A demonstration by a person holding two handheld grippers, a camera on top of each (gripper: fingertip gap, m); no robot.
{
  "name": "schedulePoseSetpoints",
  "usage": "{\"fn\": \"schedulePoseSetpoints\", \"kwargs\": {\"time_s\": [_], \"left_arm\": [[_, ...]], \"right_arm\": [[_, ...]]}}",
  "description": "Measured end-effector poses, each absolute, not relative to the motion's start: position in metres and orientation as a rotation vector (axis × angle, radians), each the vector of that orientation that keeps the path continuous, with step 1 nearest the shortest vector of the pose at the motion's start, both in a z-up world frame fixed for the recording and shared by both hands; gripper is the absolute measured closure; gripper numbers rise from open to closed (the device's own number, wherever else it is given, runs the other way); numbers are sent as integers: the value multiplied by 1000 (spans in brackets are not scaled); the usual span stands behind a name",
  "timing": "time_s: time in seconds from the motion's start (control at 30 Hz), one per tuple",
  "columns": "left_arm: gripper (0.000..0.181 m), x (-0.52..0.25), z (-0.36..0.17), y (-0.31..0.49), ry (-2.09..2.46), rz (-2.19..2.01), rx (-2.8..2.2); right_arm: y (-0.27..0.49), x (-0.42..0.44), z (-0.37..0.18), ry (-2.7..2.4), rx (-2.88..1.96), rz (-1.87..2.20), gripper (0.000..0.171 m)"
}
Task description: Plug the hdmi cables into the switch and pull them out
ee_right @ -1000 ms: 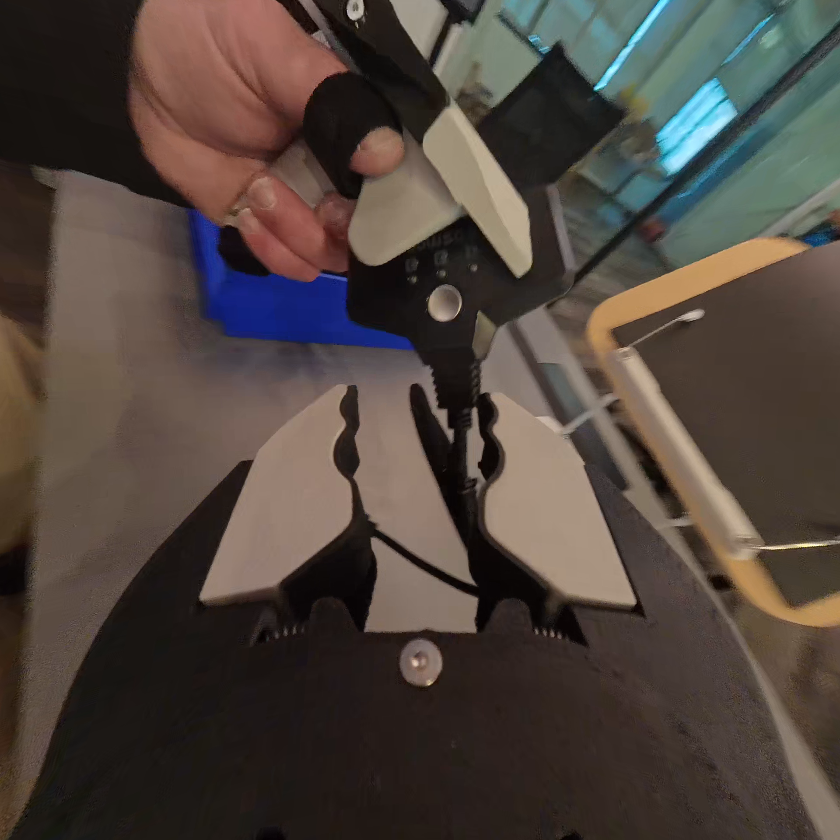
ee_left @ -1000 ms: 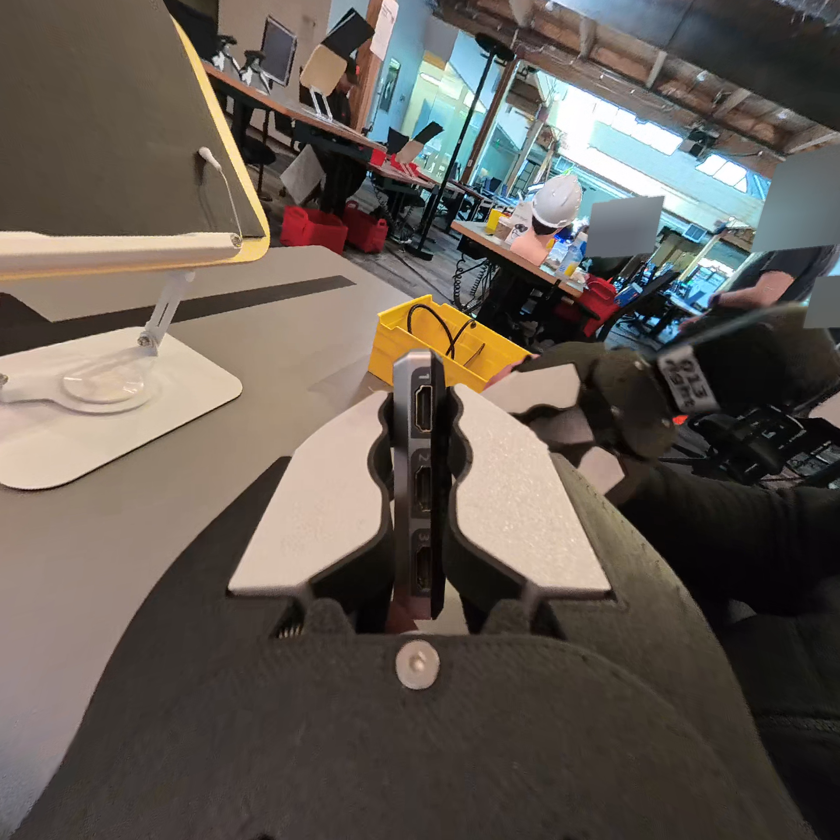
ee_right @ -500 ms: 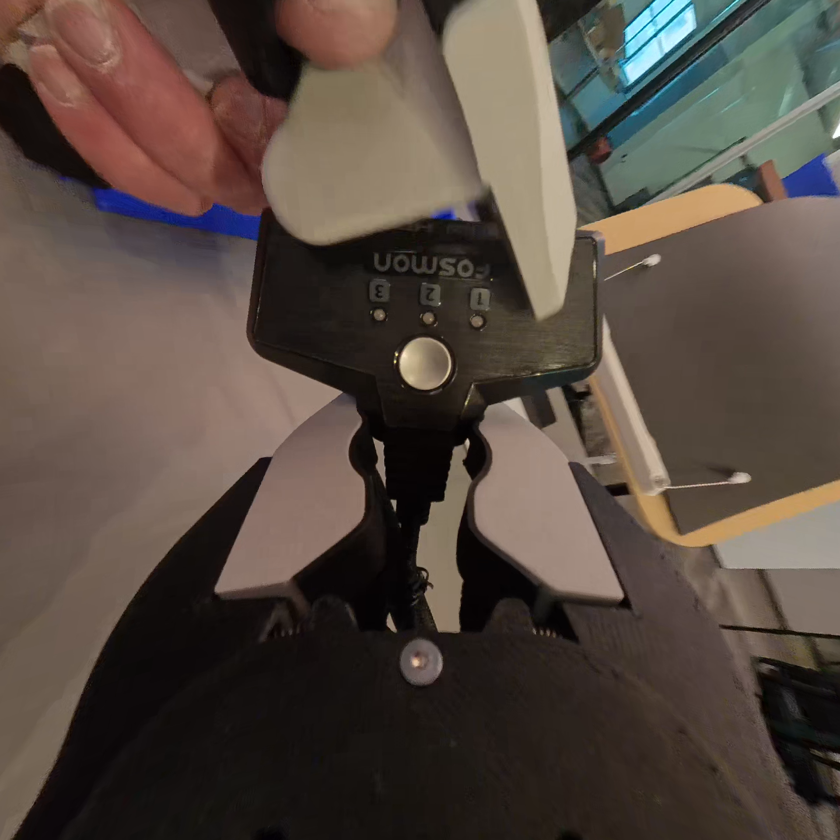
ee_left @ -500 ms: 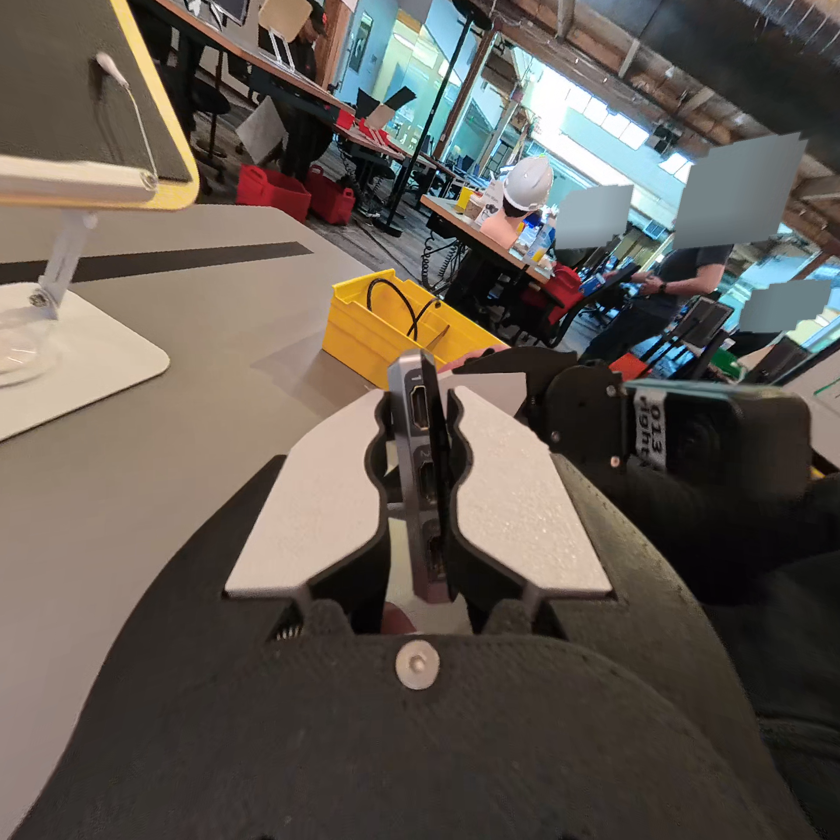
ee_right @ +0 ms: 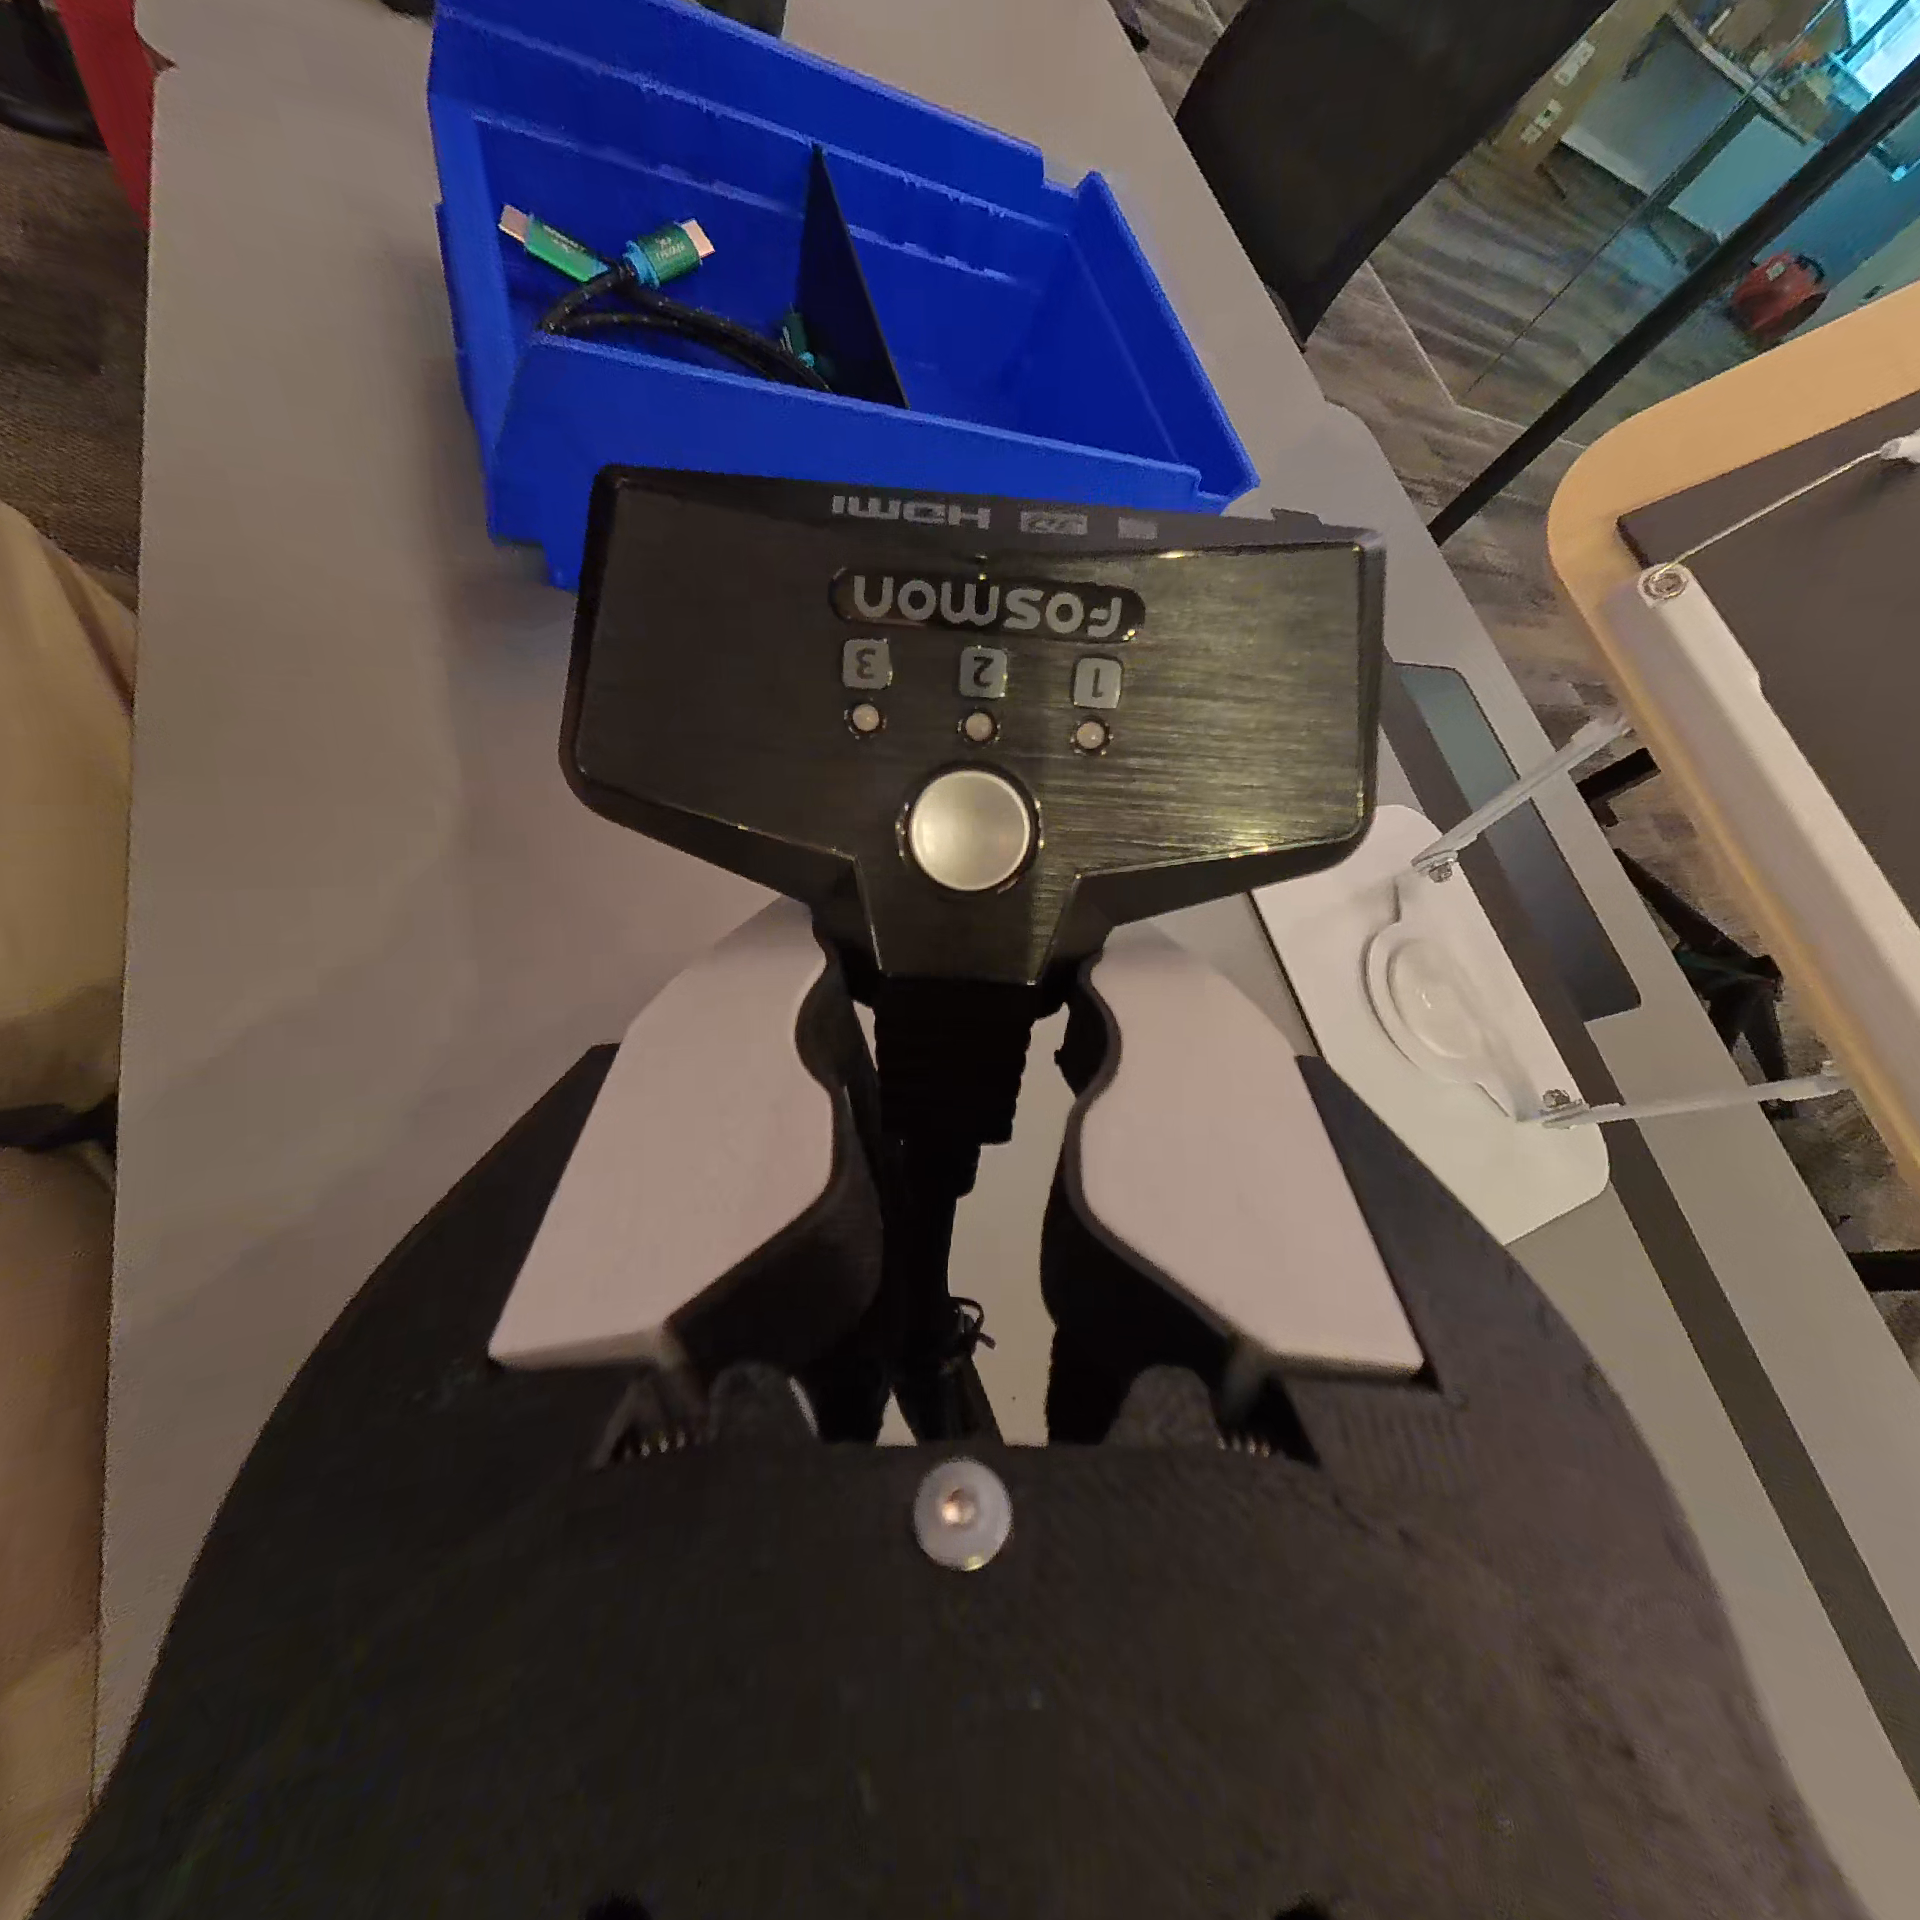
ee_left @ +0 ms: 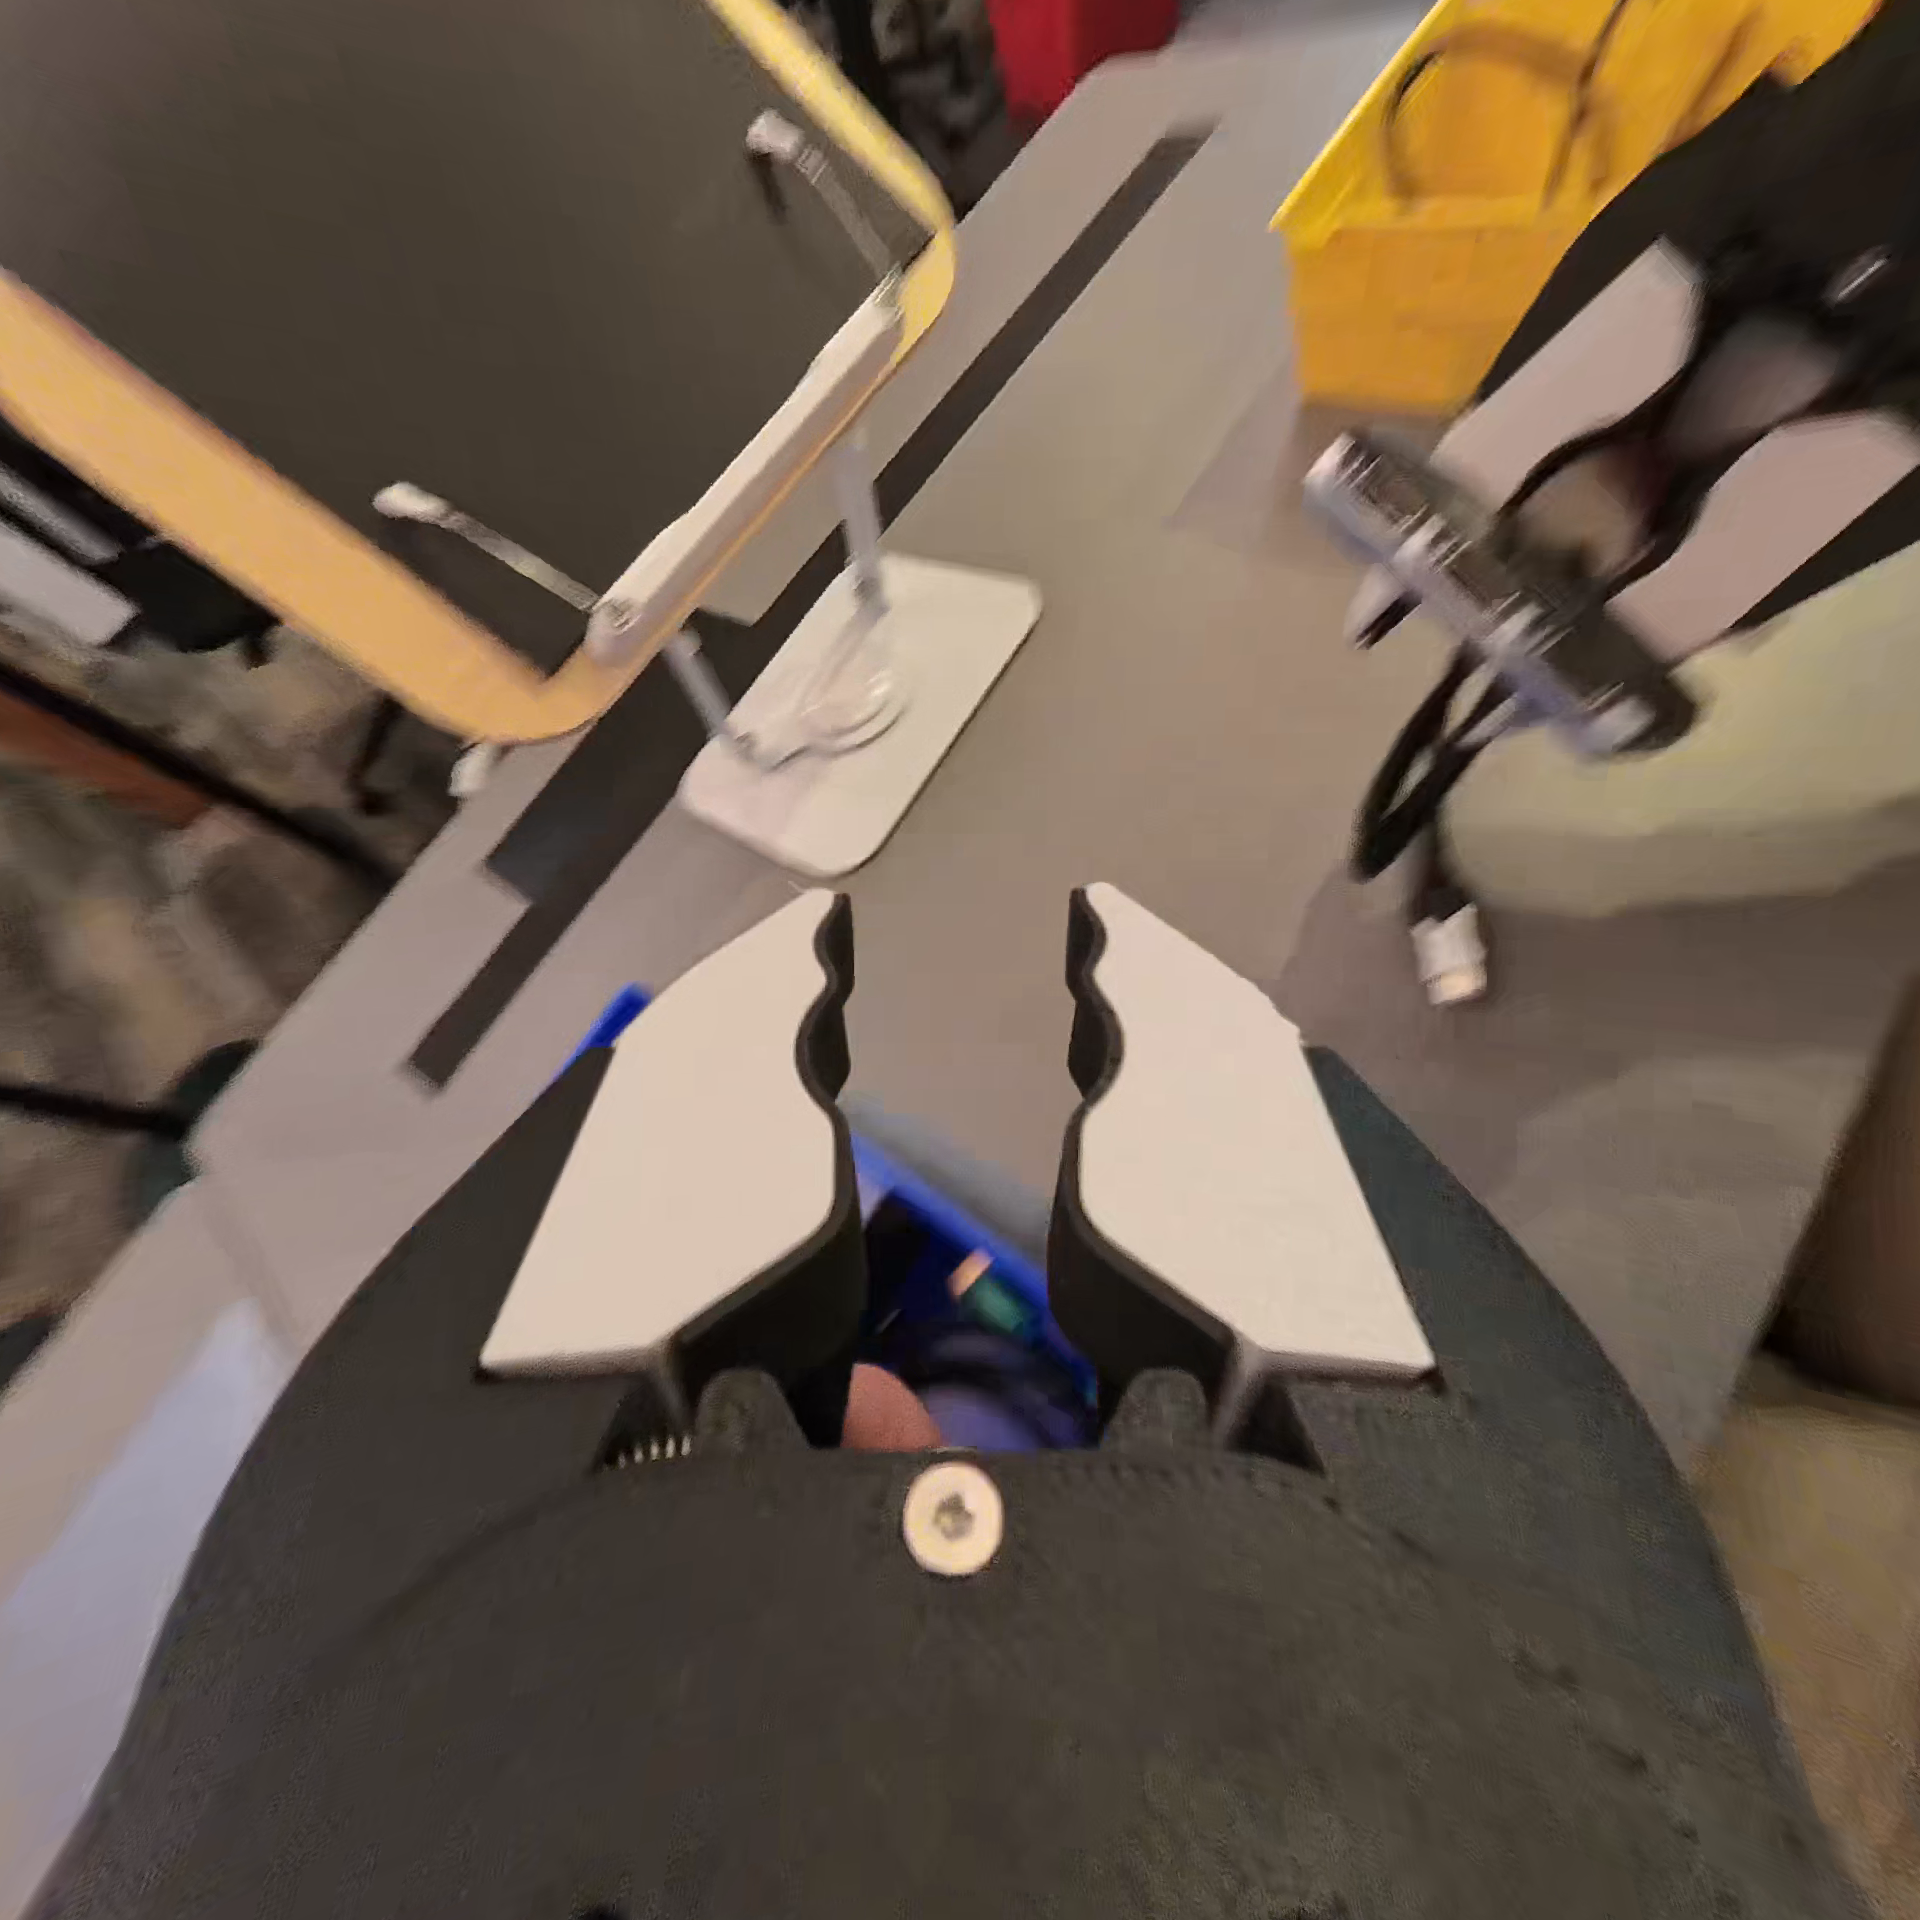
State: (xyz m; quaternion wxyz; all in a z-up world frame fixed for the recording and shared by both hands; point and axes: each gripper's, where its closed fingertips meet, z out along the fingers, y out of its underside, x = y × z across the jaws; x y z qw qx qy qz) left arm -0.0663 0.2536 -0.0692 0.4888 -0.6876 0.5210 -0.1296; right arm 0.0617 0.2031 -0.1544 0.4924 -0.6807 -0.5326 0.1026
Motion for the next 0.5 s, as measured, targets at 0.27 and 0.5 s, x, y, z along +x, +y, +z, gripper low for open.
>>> {"fn": "schedulePoseSetpoints", "kwargs": {"time_s": [0.27,0.5], "left_arm": [[141,-207,-130,282,1363,299,-1962],[144,-271,-210,282,1347,350,-2354]], "right_arm": [[206,62,-172,-1347,-1681,189,135],[207,63,-179,-1361,-1694,188,135]]}}
